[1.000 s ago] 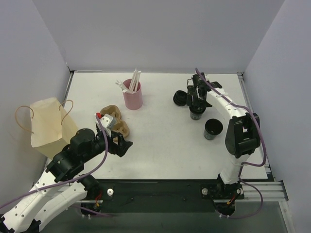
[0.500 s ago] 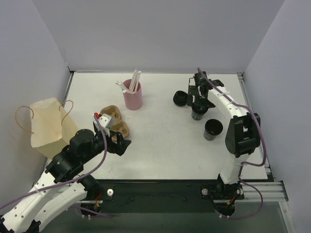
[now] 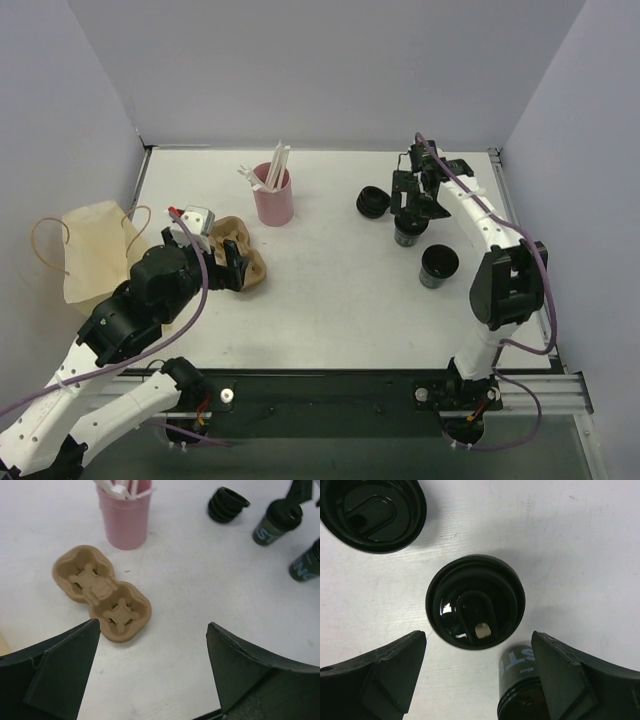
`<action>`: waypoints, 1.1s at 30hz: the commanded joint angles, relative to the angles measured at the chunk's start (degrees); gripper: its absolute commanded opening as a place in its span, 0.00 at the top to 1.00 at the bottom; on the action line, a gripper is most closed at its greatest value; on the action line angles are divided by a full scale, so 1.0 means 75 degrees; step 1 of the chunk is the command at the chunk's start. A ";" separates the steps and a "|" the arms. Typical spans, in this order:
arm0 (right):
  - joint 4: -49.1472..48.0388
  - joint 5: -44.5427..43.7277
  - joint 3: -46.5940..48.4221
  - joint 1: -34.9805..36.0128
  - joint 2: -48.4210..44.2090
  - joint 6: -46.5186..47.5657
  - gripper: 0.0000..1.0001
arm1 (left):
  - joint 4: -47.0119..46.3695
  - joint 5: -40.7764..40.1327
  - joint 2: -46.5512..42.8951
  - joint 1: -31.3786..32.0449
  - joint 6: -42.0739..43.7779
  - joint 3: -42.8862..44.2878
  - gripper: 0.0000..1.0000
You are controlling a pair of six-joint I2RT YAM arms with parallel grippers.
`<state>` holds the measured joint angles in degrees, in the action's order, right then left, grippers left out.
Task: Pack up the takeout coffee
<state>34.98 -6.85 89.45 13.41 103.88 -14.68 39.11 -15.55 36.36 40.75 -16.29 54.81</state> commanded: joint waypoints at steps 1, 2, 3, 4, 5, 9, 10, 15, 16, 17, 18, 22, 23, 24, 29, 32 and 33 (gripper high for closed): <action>0.0504 0.0269 0.0039 -0.0007 -0.1262 0.0012 0.10 | 0.0853 -0.2200 0.0892 -0.0043 -0.0241 0.1397 0.03; 0.0504 0.0327 -0.0055 0.0017 -0.1635 0.0000 0.10 | 0.1064 -0.2633 0.1068 -0.0043 -0.0311 0.1898 0.03; 0.0504 0.0409 -0.0183 0.0052 -0.1836 -0.0023 0.10 | 0.1461 -0.2985 0.1441 -0.0055 -0.0370 0.2182 0.03; 0.0504 0.0491 -0.0382 0.0133 -0.2024 -0.0035 0.10 | 0.1662 -0.3755 0.1619 -0.0055 -0.0428 0.2428 0.03; 0.0504 0.0573 -0.0488 0.0157 -0.2211 -0.0035 0.10 | 0.1873 -0.4099 0.1806 -0.0078 -0.0487 0.2941 0.03; 0.0492 0.0843 -0.1004 0.0543 -0.3171 -0.0105 0.10 | 0.2833 -0.5108 0.2661 -0.0370 -0.0732 0.4091 0.08; 0.0492 0.0855 -0.1109 0.0637 -0.3290 -0.0117 0.10 | 0.2952 -0.5249 0.2745 -0.0534 -0.0780 0.4280 0.09; 0.0469 0.0785 -0.1695 0.1457 -0.3924 -0.0223 0.10 | 0.2977 -0.5567 0.2875 -0.1412 -0.0337 0.4681 0.17; 0.0457 0.0785 -0.1766 0.1563 -0.3982 -0.0246 0.10 | 0.2930 -0.5532 0.2863 -0.1611 -0.0231 0.4588 0.17; 0.0434 0.0785 -0.1859 0.1703 -0.4087 -0.0258 0.10 | 0.2883 -0.5474 0.2875 -0.2101 -0.0125 0.4517 0.18; 0.0422 0.0785 -0.1988 0.1751 -0.4146 -0.0316 0.10 | 0.2848 -0.5183 0.2898 -0.2326 -0.0020 0.4470 0.19; 0.0340 0.0796 -0.2258 0.1938 -0.4346 -0.0352 0.11 | 0.2508 -0.3940 0.2898 -0.3510 0.0286 0.3828 0.20; 0.0328 0.0796 -0.2282 0.1962 -0.4439 -0.0340 0.10 | 0.2450 -0.3741 0.2945 -0.3686 0.0286 0.3733 0.20; 0.0328 0.0808 -0.2317 0.2009 -0.4475 -0.0352 0.11 | 0.2414 -0.3600 0.2968 -0.4024 0.0286 0.3604 0.20; 0.0316 0.0843 -0.2411 0.2079 -0.4803 -0.0352 0.11 | 0.2215 -0.3235 0.3097 -0.4660 0.0345 0.2948 0.20; 0.0316 0.0843 -0.2446 0.2114 -0.4908 -0.0340 0.11 | 0.2156 -0.3212 0.3086 -0.4824 0.0193 0.2666 0.20; 0.0316 0.0855 -0.2458 0.2114 -0.4932 -0.0340 0.10 | 0.2133 -0.3200 0.3074 -0.4882 0.0181 0.2584 0.21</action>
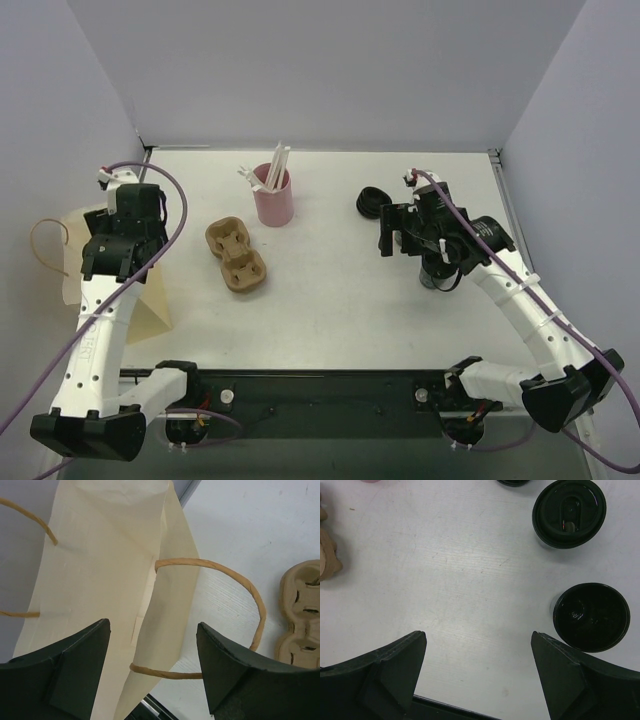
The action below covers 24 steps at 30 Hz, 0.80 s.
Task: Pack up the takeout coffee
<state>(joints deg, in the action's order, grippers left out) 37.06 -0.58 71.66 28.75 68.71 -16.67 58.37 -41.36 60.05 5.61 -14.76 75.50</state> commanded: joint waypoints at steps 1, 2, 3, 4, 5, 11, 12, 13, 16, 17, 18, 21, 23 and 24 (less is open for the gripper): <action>0.0039 0.0019 -0.0097 0.0069 -0.0289 -0.0052 0.10 | -0.0458 0.0253 -0.0097 -0.0243 -0.0024 -0.0258 0.21; 0.0039 0.0019 -0.0109 0.0080 -0.0313 -0.0051 0.10 | -0.0493 0.0254 -0.0120 -0.0255 -0.0047 -0.0305 0.23; 0.0039 0.0019 -0.0121 0.0092 -0.0325 -0.0040 0.10 | -0.0505 0.0254 -0.0155 -0.0255 -0.0070 -0.0375 0.24; 0.0039 0.0019 -0.0121 0.0104 -0.0360 -0.0051 0.10 | -0.0528 0.0300 -0.0202 -0.0255 -0.0082 -0.0411 0.24; 0.0039 0.0019 -0.0132 0.0104 -0.0360 -0.0028 0.10 | -0.0645 0.0370 -0.0307 -0.0255 -0.0001 -0.0469 0.24; -0.0007 0.0019 -0.0238 0.0127 -0.0384 -0.0063 0.10 | -0.0798 0.0265 -0.0285 -0.0326 0.0105 -0.0645 0.25; -0.0019 0.0007 -0.0250 0.0139 -0.0395 -0.0063 0.11 | -0.0810 0.0230 -0.0261 -0.0349 0.0117 -0.0657 0.27; -0.0031 0.0007 -0.0261 0.0151 -0.0407 -0.0063 0.10 | -0.0821 0.0195 -0.0238 -0.0384 0.0117 -0.0669 0.30; -0.0031 0.0019 -0.0308 0.0151 -0.0489 -0.0017 0.10 | -0.0938 0.0207 -0.0121 -0.0489 0.0199 -0.0646 0.45; -0.0031 0.0007 -0.0320 0.0151 -0.0501 -0.0005 0.10 | -0.0939 0.0207 -0.0074 -0.0501 0.0199 -0.0634 0.48; -0.0031 0.0019 -0.0320 0.0139 -0.0524 0.0019 0.10 | -0.0939 0.0207 -0.0039 -0.0559 0.0199 -0.0634 0.51; -0.0031 0.0019 -0.0343 0.0151 -0.0594 0.0077 0.11 | -0.0950 0.0300 -0.0026 -0.0676 0.0176 -0.0645 0.61; -0.0031 0.0019 -0.0355 0.0151 -0.0630 0.0089 0.11 | -0.0962 0.0336 -0.0050 -0.0701 0.0187 -0.0622 0.68; -0.0031 0.0007 -0.0355 0.0151 -0.0653 0.0089 0.11 | -0.0951 0.0336 -0.0050 -0.0701 0.0187 -0.0576 0.72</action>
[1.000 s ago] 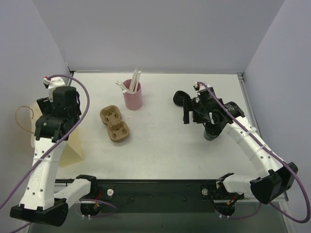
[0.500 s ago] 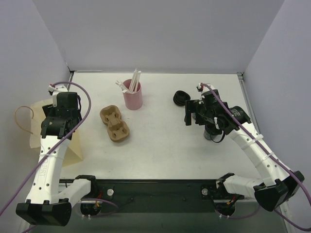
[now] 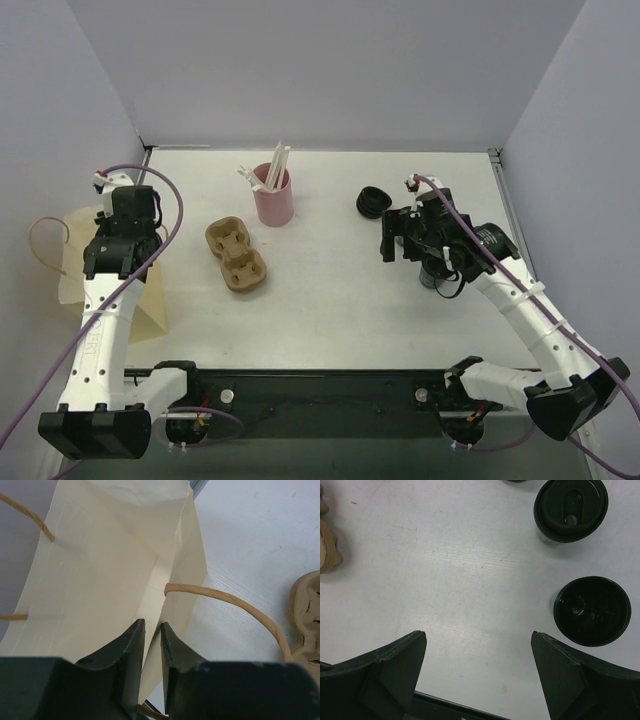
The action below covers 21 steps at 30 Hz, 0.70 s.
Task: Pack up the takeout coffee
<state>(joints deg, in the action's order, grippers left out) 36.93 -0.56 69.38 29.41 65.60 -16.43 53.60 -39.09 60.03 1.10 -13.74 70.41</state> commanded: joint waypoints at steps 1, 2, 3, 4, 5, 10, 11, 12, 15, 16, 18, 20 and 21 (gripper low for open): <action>-0.0025 0.0016 -0.0052 0.0063 -0.0251 0.0069 0.10 | -0.0292 0.0021 -0.0059 -0.0100 0.0050 0.0127 0.76; -0.0014 0.0016 -0.0029 0.0063 -0.0263 0.0092 0.10 | -0.0280 0.0009 -0.0094 -0.0100 0.0085 0.0185 0.82; -0.0013 0.0016 -0.0029 0.0063 -0.0286 0.0104 0.10 | -0.0268 -0.0003 -0.0105 -0.0100 0.0109 0.0290 0.86; -0.0013 0.0016 -0.0017 0.0052 -0.0298 0.0116 0.11 | -0.0234 -0.0003 -0.0117 -0.0100 0.0132 0.0373 0.90; -0.0013 0.0016 -0.0017 0.0063 -0.0321 0.0116 0.10 | -0.0210 0.0055 -0.0152 -0.0100 0.0179 0.0455 1.00; -0.0013 0.0262 0.0006 0.0052 -0.0403 0.0151 0.10 | 0.0082 0.0161 -0.0176 -0.0100 0.0460 0.1343 1.00; -0.0013 0.0273 0.0030 0.0052 -0.0415 0.0163 0.10 | 0.0141 0.0185 -0.0176 -0.0100 0.0646 0.1508 1.00; -0.0013 0.0285 0.0030 0.0052 -0.0427 0.0163 0.11 | 0.0177 0.0220 -0.0141 -0.0100 0.0718 0.1649 1.00; -0.0002 0.0367 0.0077 0.0052 -0.0555 0.0139 0.10 | 0.0411 0.0453 -0.0117 -0.0100 0.0929 0.2259 1.00; 0.0010 0.0379 0.0100 0.0052 -0.0567 0.0151 0.10 | 0.0527 0.0536 -0.0117 -0.0100 0.0976 0.2550 1.00; 0.0022 0.0437 0.0182 0.0040 -0.0637 0.0139 0.10 | 0.0657 0.0770 -0.0129 -0.0100 0.1046 0.2844 1.00; 0.0033 0.0496 0.0229 0.0040 -0.0696 0.0139 0.10 | 0.0950 0.0981 -0.0047 -0.0100 0.1140 0.3382 1.00; 0.0045 0.0508 0.0276 0.0040 -0.0743 0.0139 0.10 | 0.1008 0.1086 -0.0024 -0.0100 0.1187 0.3548 1.00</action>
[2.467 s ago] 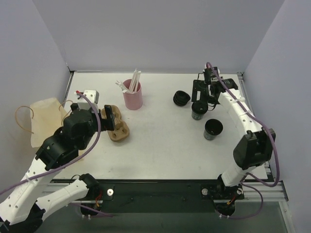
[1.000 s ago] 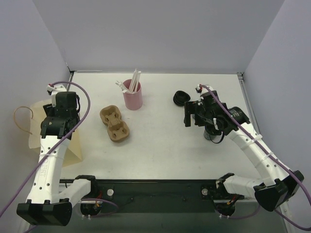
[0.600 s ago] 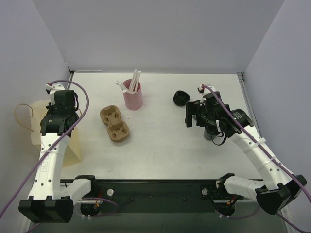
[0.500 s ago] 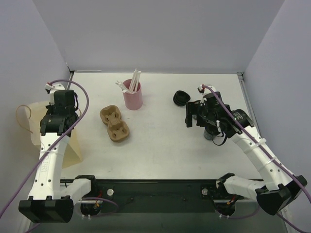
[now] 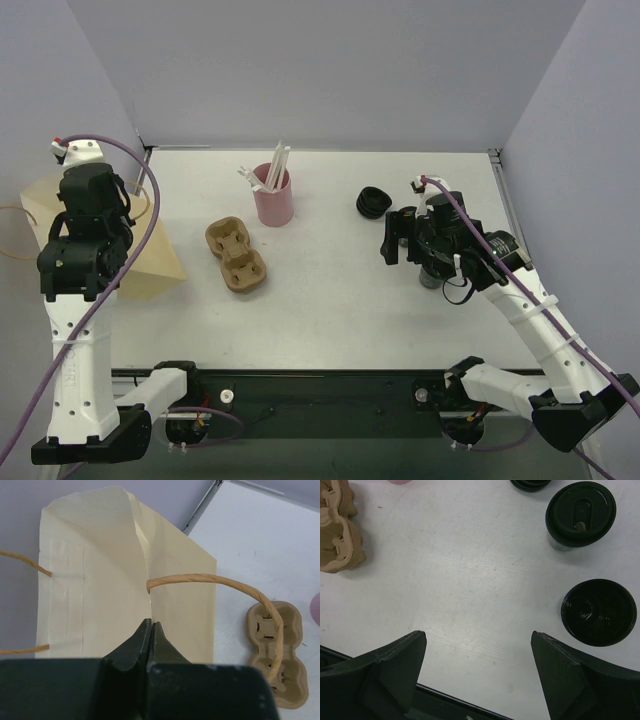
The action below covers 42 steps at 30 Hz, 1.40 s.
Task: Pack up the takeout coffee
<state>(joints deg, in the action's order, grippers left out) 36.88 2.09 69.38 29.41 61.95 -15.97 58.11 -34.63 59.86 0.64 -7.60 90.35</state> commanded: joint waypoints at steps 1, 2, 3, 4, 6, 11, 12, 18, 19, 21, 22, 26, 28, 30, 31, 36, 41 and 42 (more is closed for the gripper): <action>0.0063 0.0155 0.0299 0.0040 -0.0280 0.0055 0.10 | 0.0443 0.1003 0.0000 -0.0004 0.0496 0.1031 1.00; 0.0063 0.0155 0.0323 0.0040 -0.0315 0.0043 0.10 | 0.0421 0.1368 -0.0023 0.0077 0.0578 0.1299 1.00; 0.0074 0.0155 0.0335 0.0040 -0.0373 0.0031 0.10 | 0.0397 0.1870 -0.0035 0.0241 0.0637 0.1418 1.00; 0.0074 0.0155 0.0381 0.0040 -0.0397 0.0008 0.10 | 0.0409 0.2653 -0.0035 0.0300 0.0696 0.1570 1.00; 0.0074 0.0120 0.0405 0.0040 -0.0514 -0.0016 0.11 | 0.0513 0.3396 -0.0024 0.0487 0.0766 0.1945 1.00; 0.0086 -0.0055 0.0323 0.0028 -0.0737 -0.0109 0.10 | 0.0549 0.4498 -0.0129 0.1284 0.0954 0.2064 1.00; 0.0086 -0.0079 0.0311 0.0040 -0.0818 -0.0121 0.11 | 0.0526 0.4616 -0.0164 0.1378 0.0966 0.1947 1.00; 0.0074 -0.0255 0.0183 0.0028 -0.1170 -0.0285 0.11 | 0.0164 0.6080 -0.0480 0.1953 0.1154 0.1396 1.00; 0.0074 -0.0255 0.0171 0.0028 -0.1194 -0.0320 0.10 | 0.0128 0.6222 -0.0504 0.1988 0.1153 0.1349 1.00; 0.0074 -0.0452 0.0112 0.0028 -0.1288 -0.0355 0.11 | 0.0127 0.6596 -0.0516 0.2035 0.1153 0.1383 1.00; 0.0074 -0.0477 0.0089 0.0028 -0.1323 -0.0379 0.10 | 0.0127 0.6714 -0.0504 0.2035 0.1153 0.1395 1.00; 0.0074 -0.0571 0.0030 0.0028 -0.1498 -0.0472 0.10 | 0.0069 0.7161 -0.0481 0.2163 0.1142 0.1267 1.00; 0.0074 -0.0606 0.0007 0.0028 -0.1534 -0.0496 0.11 | -0.0059 0.7184 -0.0504 0.2281 0.1142 0.1057 1.00; 0.0074 -0.0676 -0.0040 0.0040 -0.1604 -0.0519 0.10 | -0.0317 0.7172 -0.0493 0.2537 0.1130 0.0927 1.00; 0.0074 -0.0688 -0.0040 0.0028 -0.1627 -0.0520 0.10 | -0.0376 0.7056 -0.0434 0.2690 0.1118 0.0880 1.00; 0.0086 -0.0794 -0.0169 0.0028 -0.1733 -0.0485 0.10 | -0.0505 0.5138 0.0198 0.5072 0.1048 0.0926 1.00; 0.0098 -0.0934 -0.0427 0.0016 -0.1990 -0.0414 0.11 | -0.0715 0.2733 0.1145 0.7190 0.1305 0.1160 1.00; 0.0109 -0.0981 -0.0462 0.0005 -0.2037 -0.0403 0.10 | -0.0786 0.2708 0.1299 0.7296 0.1375 0.1254 1.00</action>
<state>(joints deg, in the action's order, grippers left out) 37.28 -2.72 67.00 29.41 48.36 -19.42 57.21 -1.76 65.30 49.56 0.67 96.90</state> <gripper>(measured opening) 0.897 0.023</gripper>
